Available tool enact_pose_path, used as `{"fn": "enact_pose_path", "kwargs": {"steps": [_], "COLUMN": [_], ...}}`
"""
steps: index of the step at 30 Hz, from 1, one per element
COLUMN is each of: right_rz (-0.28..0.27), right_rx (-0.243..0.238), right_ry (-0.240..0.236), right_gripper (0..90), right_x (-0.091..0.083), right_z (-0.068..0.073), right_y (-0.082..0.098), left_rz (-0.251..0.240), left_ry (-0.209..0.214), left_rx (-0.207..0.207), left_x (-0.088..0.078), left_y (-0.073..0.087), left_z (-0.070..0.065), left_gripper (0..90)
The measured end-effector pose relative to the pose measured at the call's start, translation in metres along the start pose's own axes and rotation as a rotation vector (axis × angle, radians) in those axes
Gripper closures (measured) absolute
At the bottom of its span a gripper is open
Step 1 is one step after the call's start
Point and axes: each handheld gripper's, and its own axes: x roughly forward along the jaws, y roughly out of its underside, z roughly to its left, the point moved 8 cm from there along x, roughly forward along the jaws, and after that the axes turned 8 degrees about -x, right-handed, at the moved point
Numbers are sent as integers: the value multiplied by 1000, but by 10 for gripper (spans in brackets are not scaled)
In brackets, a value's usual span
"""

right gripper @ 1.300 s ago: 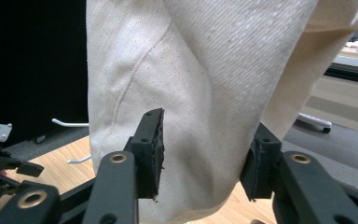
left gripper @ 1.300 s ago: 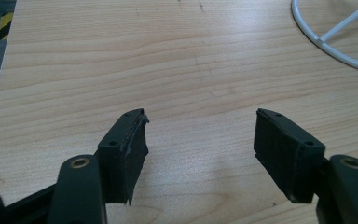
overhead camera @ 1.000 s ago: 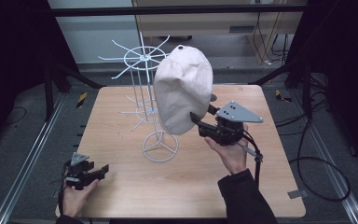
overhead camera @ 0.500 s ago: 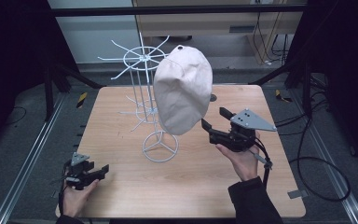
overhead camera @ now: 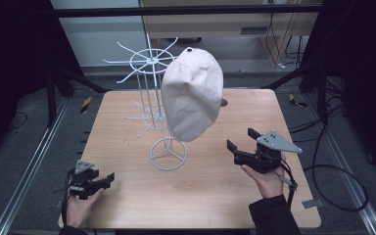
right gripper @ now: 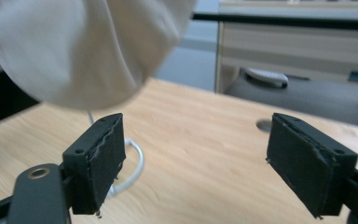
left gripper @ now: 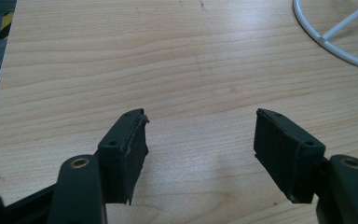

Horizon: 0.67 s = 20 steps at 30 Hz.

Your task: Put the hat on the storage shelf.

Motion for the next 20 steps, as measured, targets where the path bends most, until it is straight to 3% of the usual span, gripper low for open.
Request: {"fn": "enact_pose_path", "kwargs": {"steps": [5, 11, 17, 20], "right_rz": [92, 205, 266, 302], "right_rx": [-4, 22, 71, 70], "right_ry": [2, 44, 91, 109], "right_gripper": [160, 144, 152, 152], "right_x": [2, 3, 1, 2], "right_z": [-5, -22, -40, -46], "right_y": [34, 79, 106, 118], "left_rz": [-10, -16, -30, -31], "left_ry": [0, 4, 5, 2], "left_rx": [3, 8, 9, 11], "left_x": [-1, -2, -5, -6], "left_y": [-1, -2, -3, -3], "left_z": [0, -1, 0, 0], "left_gripper": [344, 359, 370, 374]}}
